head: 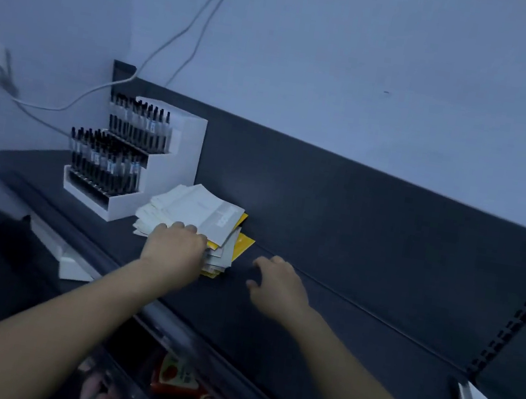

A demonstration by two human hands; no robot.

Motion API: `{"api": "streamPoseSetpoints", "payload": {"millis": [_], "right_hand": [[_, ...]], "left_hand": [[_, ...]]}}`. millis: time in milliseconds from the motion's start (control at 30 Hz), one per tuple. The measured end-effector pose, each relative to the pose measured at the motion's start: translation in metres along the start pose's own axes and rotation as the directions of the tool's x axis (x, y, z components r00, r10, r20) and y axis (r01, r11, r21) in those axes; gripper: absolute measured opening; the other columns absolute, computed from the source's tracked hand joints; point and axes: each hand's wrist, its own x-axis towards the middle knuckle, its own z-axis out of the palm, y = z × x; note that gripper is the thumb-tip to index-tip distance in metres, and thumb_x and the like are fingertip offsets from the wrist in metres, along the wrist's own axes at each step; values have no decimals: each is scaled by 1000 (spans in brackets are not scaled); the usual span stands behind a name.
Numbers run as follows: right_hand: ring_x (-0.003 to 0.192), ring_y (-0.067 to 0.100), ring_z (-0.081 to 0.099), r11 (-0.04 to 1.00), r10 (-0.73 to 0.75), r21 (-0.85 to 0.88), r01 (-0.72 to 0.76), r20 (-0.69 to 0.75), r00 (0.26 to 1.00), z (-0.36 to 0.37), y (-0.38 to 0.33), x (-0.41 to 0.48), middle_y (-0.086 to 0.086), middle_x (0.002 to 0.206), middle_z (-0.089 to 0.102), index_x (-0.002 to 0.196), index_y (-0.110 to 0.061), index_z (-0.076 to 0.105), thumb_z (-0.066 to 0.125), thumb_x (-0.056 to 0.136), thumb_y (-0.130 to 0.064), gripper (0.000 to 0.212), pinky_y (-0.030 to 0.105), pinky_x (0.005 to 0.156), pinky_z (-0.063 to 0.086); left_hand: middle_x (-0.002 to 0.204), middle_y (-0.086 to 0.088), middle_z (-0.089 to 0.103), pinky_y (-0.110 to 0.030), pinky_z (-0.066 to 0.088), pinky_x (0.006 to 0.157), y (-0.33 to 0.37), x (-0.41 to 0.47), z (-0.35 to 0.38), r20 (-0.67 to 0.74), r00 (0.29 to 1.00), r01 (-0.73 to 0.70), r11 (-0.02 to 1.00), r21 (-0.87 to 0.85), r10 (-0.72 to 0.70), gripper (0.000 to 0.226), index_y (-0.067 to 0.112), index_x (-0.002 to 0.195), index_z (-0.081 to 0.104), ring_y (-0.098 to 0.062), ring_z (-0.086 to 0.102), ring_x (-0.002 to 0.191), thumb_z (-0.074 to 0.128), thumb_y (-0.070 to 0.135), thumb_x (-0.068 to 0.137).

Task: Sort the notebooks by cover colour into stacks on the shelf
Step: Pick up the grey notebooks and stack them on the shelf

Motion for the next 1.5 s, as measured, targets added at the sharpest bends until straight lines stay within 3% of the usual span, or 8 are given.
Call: {"api": "streamPoseSetpoints", "payload": {"millis": [200,367,633,900,1133,1233,1333,1500], "right_hand": [[114,25,47,996,-61,59,61,-5,998,14,-24,61,6,118,52,115,-15,56,54,92,-31,28,38,87,46],[120,24,45,989,-82,125,84,-16,996,25,-34,104,5,129,49,125,-17,53,55,90,-38,41,38,91,46],[108,24,53,983,-167,81,163,46,985,31,-38,135,2,119,56,119,-22,58,62,85,-47,42,40,86,50],[106,20,56,986,-151,73,149,25,988,31,-57,154,-2,122,57,123,-27,60,65,81,-52,49,37,86,50],[123,20,50,973,-168,166,162,27,985,37,-72,163,-1,135,53,127,-23,58,66,87,-40,44,37,99,44],[128,17,44,962,-180,212,171,26,983,40,-70,166,-1,139,49,129,-22,57,68,86,-38,47,33,103,40],[132,16,39,951,-136,285,124,25,990,45,-67,167,0,143,43,134,-22,51,69,83,-44,59,31,106,37],[125,16,46,742,35,665,-78,78,996,36,-68,163,-6,124,48,140,-16,40,60,91,-39,58,28,97,43]], "left_hand": [[116,-5,56,-35,42,84,-39,38,15,-17,997,82,997,14,-81,26,17,116,57,-25,52,111,49,25,92],[122,-7,51,-38,39,90,-63,68,26,1,989,151,989,2,-151,27,15,119,54,-27,47,117,45,22,94],[127,-10,52,-41,39,96,-80,105,49,50,980,193,980,-55,-191,45,11,127,50,-29,43,121,33,43,100],[122,-13,54,-38,41,91,-108,136,54,102,974,220,954,-201,-203,49,9,120,52,-33,45,116,51,50,92],[95,-9,57,-29,40,64,-128,151,58,127,959,284,865,-412,-254,35,7,99,51,-26,54,84,67,35,85],[75,-3,48,-28,37,55,-135,155,52,182,948,318,817,-482,-262,20,9,84,48,-23,50,74,62,23,88],[78,-6,49,-27,39,55,-138,159,51,191,947,321,767,-555,-258,11,7,85,48,-26,52,75,52,15,91],[76,-16,59,-28,40,47,-135,164,50,237,934,344,496,-797,-266,9,8,84,41,-29,57,61,42,7,93]]}}
